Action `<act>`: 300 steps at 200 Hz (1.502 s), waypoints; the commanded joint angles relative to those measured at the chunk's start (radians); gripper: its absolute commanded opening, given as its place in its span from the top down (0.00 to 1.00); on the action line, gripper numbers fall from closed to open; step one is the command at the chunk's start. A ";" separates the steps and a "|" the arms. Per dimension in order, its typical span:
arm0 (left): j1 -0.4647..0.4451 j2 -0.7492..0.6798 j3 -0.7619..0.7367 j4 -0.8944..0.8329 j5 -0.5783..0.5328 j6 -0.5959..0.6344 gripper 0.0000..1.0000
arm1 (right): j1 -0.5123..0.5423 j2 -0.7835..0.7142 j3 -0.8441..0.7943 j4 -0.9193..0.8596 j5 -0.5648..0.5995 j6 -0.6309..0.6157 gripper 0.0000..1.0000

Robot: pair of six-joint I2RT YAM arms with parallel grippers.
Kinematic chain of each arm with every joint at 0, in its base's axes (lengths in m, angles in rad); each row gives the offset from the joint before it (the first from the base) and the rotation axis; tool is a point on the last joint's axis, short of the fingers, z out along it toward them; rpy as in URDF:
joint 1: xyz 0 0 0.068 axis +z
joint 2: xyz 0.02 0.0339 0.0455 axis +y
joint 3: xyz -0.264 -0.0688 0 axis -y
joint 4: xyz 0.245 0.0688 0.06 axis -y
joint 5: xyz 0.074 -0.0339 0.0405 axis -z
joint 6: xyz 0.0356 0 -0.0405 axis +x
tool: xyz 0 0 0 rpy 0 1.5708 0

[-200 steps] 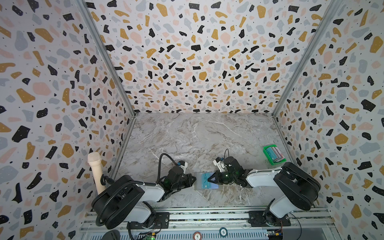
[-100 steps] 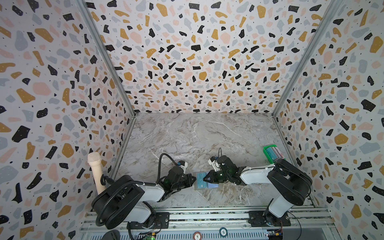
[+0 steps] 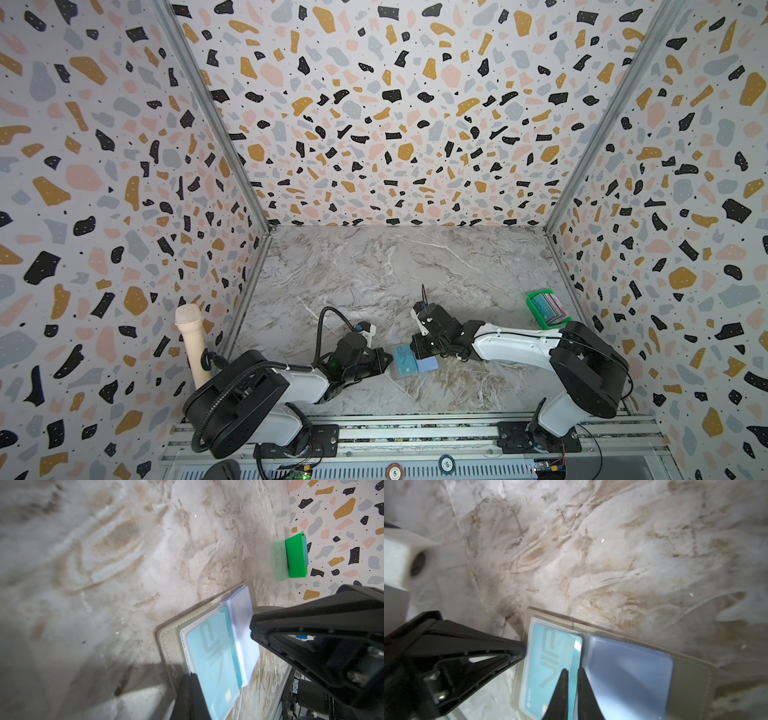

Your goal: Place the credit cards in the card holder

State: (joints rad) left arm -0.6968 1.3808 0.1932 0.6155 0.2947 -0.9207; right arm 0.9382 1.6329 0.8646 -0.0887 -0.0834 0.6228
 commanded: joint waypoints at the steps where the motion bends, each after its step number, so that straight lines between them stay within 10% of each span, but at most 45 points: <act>1: -0.005 0.000 0.015 -0.034 0.006 0.029 1.00 | 0.016 0.011 0.035 -0.115 0.114 -0.072 0.92; 161: 0.024 -0.041 0.014 -0.076 0.001 0.029 1.00 | 0.095 0.010 0.010 -0.081 0.057 -0.034 1.00; 227: -0.036 -0.158 0.156 -0.273 -0.048 0.122 0.94 | 0.047 -0.140 -0.011 -0.129 0.049 -0.075 0.61; 300: -0.076 0.009 0.150 -0.209 -0.067 0.109 1.00 | -0.014 -0.027 0.046 -0.196 0.096 -0.187 0.56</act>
State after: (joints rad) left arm -0.7700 1.3762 0.3515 0.3820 0.2443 -0.8257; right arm 0.9230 1.5982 0.8711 -0.2417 -0.0063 0.4774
